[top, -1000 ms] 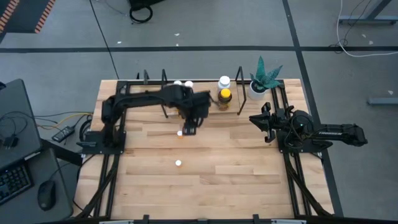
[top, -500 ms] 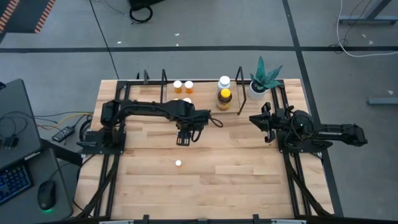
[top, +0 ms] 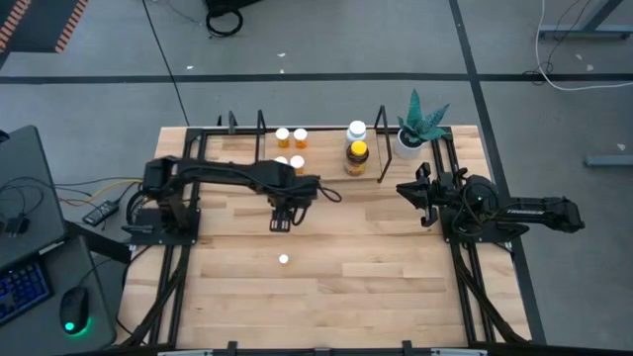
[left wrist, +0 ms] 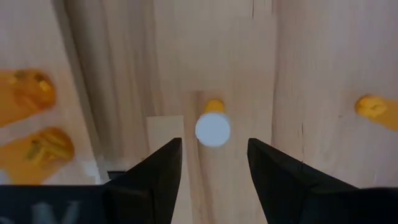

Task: Pick and place medicine bottles onto shelf by color
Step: Put the top small orange pill bottle on the shelf

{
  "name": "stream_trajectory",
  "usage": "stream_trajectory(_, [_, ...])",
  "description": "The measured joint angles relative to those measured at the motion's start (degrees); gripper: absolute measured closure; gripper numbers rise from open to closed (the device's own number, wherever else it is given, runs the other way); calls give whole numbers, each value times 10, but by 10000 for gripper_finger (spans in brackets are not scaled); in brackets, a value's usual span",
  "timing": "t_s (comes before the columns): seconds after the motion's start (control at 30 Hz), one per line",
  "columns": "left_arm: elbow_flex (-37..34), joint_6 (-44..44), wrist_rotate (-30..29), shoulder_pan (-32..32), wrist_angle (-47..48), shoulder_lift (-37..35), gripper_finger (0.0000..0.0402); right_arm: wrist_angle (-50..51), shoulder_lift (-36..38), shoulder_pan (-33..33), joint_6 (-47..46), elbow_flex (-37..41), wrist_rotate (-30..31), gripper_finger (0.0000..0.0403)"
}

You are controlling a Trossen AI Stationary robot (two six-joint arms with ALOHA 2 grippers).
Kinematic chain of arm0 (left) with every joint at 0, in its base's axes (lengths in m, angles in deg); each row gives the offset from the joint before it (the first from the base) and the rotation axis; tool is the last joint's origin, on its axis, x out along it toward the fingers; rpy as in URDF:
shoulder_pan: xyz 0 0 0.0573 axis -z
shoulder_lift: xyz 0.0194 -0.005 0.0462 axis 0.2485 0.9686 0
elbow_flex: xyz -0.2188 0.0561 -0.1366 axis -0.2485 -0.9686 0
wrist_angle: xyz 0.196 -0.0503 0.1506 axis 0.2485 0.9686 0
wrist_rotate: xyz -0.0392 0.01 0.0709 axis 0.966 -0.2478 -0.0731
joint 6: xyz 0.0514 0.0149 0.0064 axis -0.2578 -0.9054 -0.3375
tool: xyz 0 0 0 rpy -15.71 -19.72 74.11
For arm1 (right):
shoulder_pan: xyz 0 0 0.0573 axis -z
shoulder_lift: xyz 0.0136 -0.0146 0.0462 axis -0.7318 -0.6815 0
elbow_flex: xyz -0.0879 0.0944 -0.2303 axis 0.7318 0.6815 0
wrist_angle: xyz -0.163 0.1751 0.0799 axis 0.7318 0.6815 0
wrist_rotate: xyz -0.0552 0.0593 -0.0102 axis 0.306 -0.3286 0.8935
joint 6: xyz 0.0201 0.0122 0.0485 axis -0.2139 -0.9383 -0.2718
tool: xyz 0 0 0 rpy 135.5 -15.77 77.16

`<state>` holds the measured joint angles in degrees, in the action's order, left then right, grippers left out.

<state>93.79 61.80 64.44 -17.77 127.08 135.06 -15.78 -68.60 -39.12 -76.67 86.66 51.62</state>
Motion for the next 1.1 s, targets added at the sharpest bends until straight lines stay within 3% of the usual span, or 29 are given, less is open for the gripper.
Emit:
stream_trajectory(0.33, [-103, 27, 0, 4, -94, -92, 202, 0, 0, 0, 0, 0, 0, 346])
stream_trajectory(0.77, [-174, 31, 0, 3, -164, -93, 127, -2, 0, 0, 0, 0, 0, 346])
stream_trajectory(1.1, [-211, 29, 0, 3, -214, -93, 111, -2, 0, 0, 0, 0, 0, 346])
